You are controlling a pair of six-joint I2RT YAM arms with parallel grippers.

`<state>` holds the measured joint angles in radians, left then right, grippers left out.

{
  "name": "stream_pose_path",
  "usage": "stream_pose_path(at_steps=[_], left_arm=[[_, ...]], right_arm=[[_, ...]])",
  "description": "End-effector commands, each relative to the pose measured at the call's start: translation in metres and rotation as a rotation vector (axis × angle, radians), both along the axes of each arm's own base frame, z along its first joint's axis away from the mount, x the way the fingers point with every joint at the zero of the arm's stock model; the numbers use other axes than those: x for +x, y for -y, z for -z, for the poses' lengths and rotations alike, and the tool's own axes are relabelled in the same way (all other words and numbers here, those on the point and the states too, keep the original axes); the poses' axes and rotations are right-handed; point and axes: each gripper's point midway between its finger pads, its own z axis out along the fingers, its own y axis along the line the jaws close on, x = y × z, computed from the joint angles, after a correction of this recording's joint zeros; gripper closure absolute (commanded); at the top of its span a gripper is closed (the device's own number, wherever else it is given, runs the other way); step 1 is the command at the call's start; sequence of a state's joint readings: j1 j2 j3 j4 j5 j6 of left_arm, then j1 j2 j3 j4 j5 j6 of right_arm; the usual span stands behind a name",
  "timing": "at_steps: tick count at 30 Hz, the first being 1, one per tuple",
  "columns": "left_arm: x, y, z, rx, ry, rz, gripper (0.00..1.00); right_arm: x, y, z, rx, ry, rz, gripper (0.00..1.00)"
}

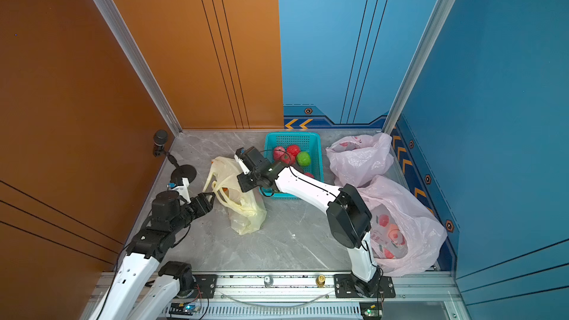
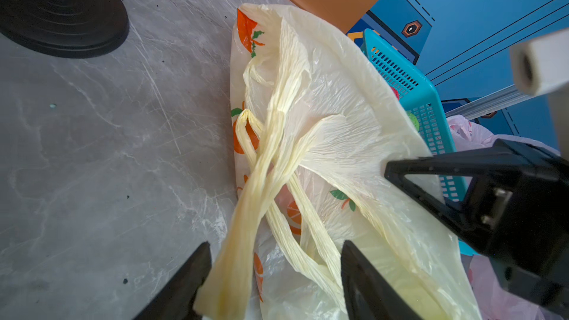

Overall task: Untie the knot of a plastic bag & take out the apple
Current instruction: Untie the plastic bag at the center of the board.

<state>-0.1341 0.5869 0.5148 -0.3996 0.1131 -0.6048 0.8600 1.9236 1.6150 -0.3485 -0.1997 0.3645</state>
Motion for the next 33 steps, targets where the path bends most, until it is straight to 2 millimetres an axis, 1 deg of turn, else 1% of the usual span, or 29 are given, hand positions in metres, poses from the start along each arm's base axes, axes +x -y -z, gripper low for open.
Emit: stream_pose_path(at_steps=[1, 3, 5, 6, 8, 10, 12, 15, 16, 18, 23, 26, 29, 31, 33], left_arm=[[-0.012, 0.006, 0.015, -0.037, -0.039, 0.005, 0.36], [-0.016, 0.006, 0.023, -0.044, -0.045, -0.004, 0.36], [-0.019, 0.004, 0.037, -0.064, -0.064, -0.026, 0.36], [-0.018, 0.005, 0.041, -0.087, -0.055, -0.036, 0.36], [-0.012, 0.007, 0.045, -0.154, -0.008, -0.06, 0.35], [-0.002, 0.005, 0.039, -0.216, 0.075, -0.093, 0.33], [0.003, -0.009, 0.042, -0.216, 0.114, -0.18, 0.31], [0.004, -0.041, 0.051, -0.173, 0.119, -0.349, 0.3], [0.005, -0.049, 0.052, -0.168, 0.125, -0.389, 0.3], [0.005, -0.064, 0.053, -0.148, 0.138, -0.464, 0.3], [0.004, -0.09, 0.051, -0.119, 0.168, -0.581, 0.3], [0.008, -0.094, 0.058, -0.153, 0.15, -0.585, 0.31], [0.007, -0.098, 0.064, -0.114, 0.088, -0.58, 0.3], [0.007, -0.098, 0.056, -0.081, 0.076, -0.554, 0.3], [0.006, -0.098, 0.043, -0.043, 0.064, -0.528, 0.27]], right_arm=[[0.014, -0.003, -0.068, 0.37, -0.034, 0.055, 1.0], [0.017, 0.003, -0.081, 0.473, -0.055, 0.075, 1.0], [0.015, 0.004, -0.091, 0.516, -0.061, 0.065, 1.0], [0.013, 0.004, -0.092, 0.517, -0.066, 0.058, 1.0], [0.01, 0.003, -0.089, 0.506, -0.077, 0.046, 1.0], [0.008, 0.002, -0.082, 0.487, -0.087, 0.043, 1.0], [0.009, 0.002, -0.073, 0.47, -0.103, 0.046, 1.0], [0.008, 0.002, -0.064, 0.459, -0.119, 0.048, 1.0], [0.008, 0.001, -0.062, 0.459, -0.125, 0.047, 1.0], [0.007, 0.001, -0.061, 0.47, -0.134, 0.044, 1.0], [0.006, 0.005, -0.067, 0.5, -0.143, 0.038, 1.0], [0.007, 0.007, -0.069, 0.516, -0.159, 0.032, 1.0], [0.007, 0.007, -0.071, 0.526, -0.165, 0.027, 1.0], [0.009, 0.01, -0.07, 0.522, -0.165, 0.036, 1.0], [0.013, 0.013, -0.064, 0.51, -0.172, 0.048, 1.0]])
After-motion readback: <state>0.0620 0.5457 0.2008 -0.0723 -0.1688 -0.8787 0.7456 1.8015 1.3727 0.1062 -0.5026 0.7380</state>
